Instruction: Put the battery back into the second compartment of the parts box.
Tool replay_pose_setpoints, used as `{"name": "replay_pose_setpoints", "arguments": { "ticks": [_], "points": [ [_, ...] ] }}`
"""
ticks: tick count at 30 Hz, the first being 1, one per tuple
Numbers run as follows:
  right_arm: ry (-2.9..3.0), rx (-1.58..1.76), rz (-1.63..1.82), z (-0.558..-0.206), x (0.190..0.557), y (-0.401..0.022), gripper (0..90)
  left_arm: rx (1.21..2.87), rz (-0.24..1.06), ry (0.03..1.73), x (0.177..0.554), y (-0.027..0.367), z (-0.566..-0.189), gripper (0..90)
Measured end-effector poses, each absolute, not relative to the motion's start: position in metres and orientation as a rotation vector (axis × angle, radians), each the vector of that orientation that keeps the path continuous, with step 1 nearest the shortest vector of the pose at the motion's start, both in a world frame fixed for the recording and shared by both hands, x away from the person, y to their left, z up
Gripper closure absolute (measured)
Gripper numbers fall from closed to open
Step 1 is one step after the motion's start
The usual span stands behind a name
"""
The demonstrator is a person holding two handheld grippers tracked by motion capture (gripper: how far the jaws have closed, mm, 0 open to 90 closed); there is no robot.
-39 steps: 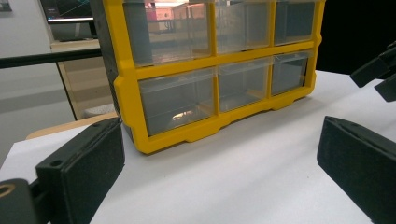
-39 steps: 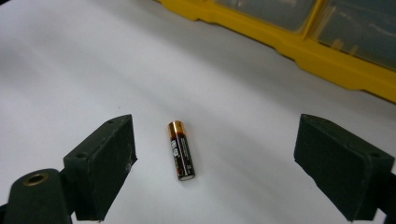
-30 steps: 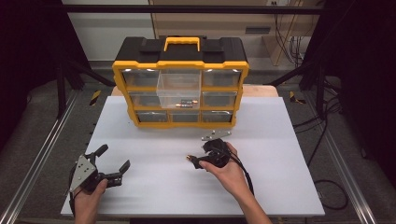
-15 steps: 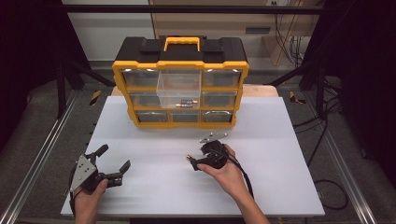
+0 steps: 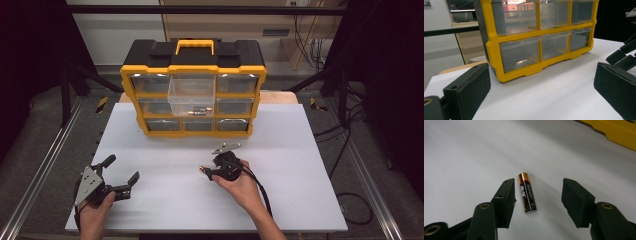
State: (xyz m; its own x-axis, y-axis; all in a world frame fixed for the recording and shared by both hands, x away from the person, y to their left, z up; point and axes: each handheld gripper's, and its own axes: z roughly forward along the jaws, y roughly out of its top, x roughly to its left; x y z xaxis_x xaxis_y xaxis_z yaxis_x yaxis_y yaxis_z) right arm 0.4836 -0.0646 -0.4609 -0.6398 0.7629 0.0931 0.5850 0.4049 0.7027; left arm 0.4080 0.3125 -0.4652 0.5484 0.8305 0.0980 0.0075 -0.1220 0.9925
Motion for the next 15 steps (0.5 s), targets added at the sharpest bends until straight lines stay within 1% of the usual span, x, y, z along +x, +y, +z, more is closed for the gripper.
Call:
{"name": "replay_pose_setpoints", "arguments": {
  "ticks": [7, 15],
  "points": [
    [2.434, 1.191, 1.071, -0.4642, 0.4853, -0.0626, 53.6, 1.541, 0.826, 0.744, 0.4081, 0.3129, -0.4653, 0.5],
    [2.453, 1.171, 1.071, -0.4666, 0.4848, -0.0605, 58.6, 1.545, 0.828, 0.742, 0.4084, 0.3125, -0.4654, 0.5]
  ]
}}
